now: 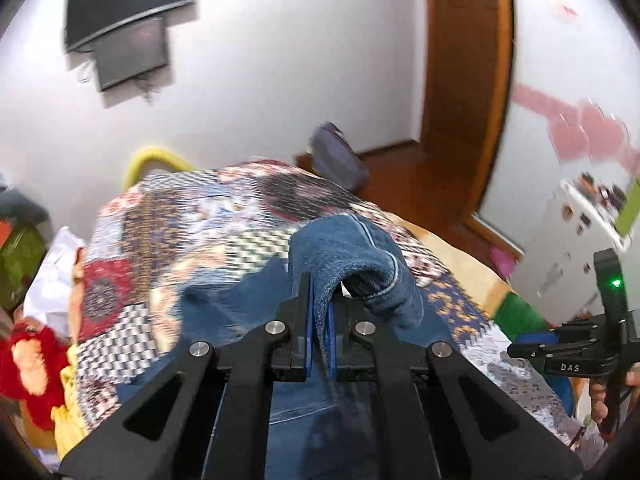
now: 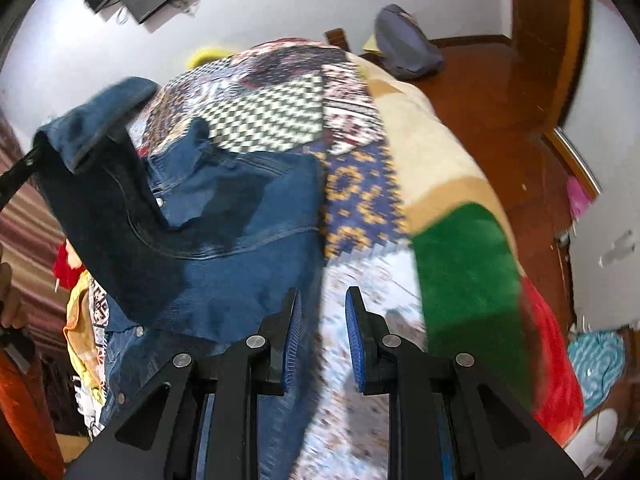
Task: Fold large clothes
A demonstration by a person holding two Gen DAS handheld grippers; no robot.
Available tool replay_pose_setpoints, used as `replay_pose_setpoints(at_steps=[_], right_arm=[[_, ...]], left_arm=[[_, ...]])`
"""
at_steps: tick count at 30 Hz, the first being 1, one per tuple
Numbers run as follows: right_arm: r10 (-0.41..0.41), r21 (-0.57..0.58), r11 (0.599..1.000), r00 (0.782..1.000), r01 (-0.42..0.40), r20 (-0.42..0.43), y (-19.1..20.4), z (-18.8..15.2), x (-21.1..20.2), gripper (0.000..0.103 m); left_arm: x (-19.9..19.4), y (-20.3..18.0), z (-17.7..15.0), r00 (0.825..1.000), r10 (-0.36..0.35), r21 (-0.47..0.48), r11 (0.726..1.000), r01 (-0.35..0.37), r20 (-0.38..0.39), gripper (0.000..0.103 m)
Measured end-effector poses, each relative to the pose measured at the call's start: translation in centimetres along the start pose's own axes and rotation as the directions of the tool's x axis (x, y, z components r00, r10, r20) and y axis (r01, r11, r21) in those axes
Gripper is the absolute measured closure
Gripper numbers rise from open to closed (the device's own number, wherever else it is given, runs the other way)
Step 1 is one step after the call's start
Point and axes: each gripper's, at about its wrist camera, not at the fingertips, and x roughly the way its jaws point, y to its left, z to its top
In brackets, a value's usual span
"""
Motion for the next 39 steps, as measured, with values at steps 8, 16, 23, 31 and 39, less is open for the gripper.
replay_pose_setpoints(at_steps=[8, 16, 23, 31, 39], right_arm=[[-0.06, -0.111, 0.993, 0.996, 0.052, -0.07, 5.3, 2.4, 5.6, 0.084], [-0.262, -0.303, 0.926, 0.961, 0.224, -0.091, 6.6, 1.1, 10.7, 0.084], [-0.413, -0.4, 0.837, 0.911, 0.373, -0.014, 6.1, -0.3, 10.2, 0.033], [-0.312, -0.27, 0.92, 0.948, 0.285, -0.065, 3.5, -0.8, 8.0, 0.027], [-0.218, -0.213, 0.956, 0.975, 0.204, -0.046, 3.7, -1.2, 5.3, 0.027]], left_arm=[[0.0, 8.0, -6.8, 0.993, 0.046, -0.1, 0.993, -0.057, -0.106, 0.098], [4.8, 12.7, -18.3, 0.939, -0.007, -0.243, 0.967, -0.082, -0.344, 0.094], [4.6, 13.3, -23.2, 0.932, -0.043, -0.336, 0.938, -0.086, -0.36, 0.089], [4.6, 10.7, -22.1, 0.901, 0.074, -0.194, 0.966, -0.171, -0.427, 0.072], [6.9, 9.3, -19.8, 0.894, 0.158, -0.108, 0.969, -0.222, -0.42, 0.021]])
